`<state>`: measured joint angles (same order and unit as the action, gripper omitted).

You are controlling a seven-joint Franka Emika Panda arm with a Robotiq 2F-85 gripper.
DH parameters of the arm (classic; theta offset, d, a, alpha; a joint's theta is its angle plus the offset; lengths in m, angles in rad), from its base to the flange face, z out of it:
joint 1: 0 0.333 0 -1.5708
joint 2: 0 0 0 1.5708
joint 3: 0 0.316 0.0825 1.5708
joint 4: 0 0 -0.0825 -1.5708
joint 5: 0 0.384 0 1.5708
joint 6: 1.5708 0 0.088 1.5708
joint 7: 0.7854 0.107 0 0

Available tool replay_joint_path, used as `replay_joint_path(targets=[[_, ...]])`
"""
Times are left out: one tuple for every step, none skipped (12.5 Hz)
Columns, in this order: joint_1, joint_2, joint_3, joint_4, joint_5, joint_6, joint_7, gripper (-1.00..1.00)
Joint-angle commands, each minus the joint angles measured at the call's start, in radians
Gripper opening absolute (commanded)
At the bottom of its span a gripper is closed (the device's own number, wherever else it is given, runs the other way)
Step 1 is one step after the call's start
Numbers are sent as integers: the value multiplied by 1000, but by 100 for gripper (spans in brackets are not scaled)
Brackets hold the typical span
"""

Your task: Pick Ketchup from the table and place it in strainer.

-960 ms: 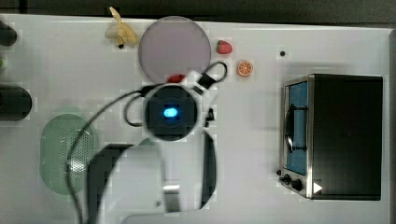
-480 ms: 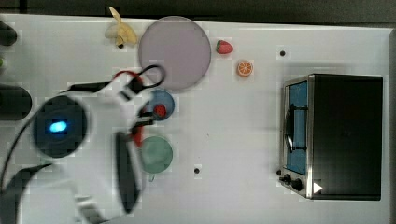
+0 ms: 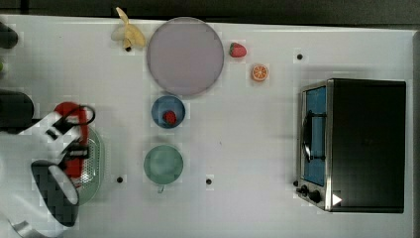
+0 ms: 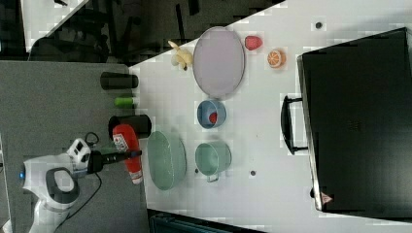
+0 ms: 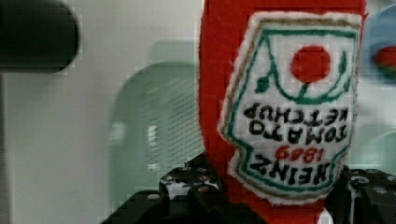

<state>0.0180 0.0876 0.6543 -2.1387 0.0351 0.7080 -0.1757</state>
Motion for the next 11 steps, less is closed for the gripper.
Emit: replay_joint_path(targets=[[15,79,44,-2,-11,89,275,16],[26,120,50,-3,-35,127,305,16],[35,159,48,-4,-69,167,318,16],[39,197,44,-3,-104,211,326,16],[39,233,41,-4,-125,239,338,16],[39,266,41,-2,-127,262,349,16],[39,288,39,-2,-127,281,359,24],[40,303,37,-2,-127,282,360,45],[40,311,33,-2,-127,287,360,66],[38,310,29,-2,-127,293,360,89],[37,302,29,-2,-127,292,360,100]])
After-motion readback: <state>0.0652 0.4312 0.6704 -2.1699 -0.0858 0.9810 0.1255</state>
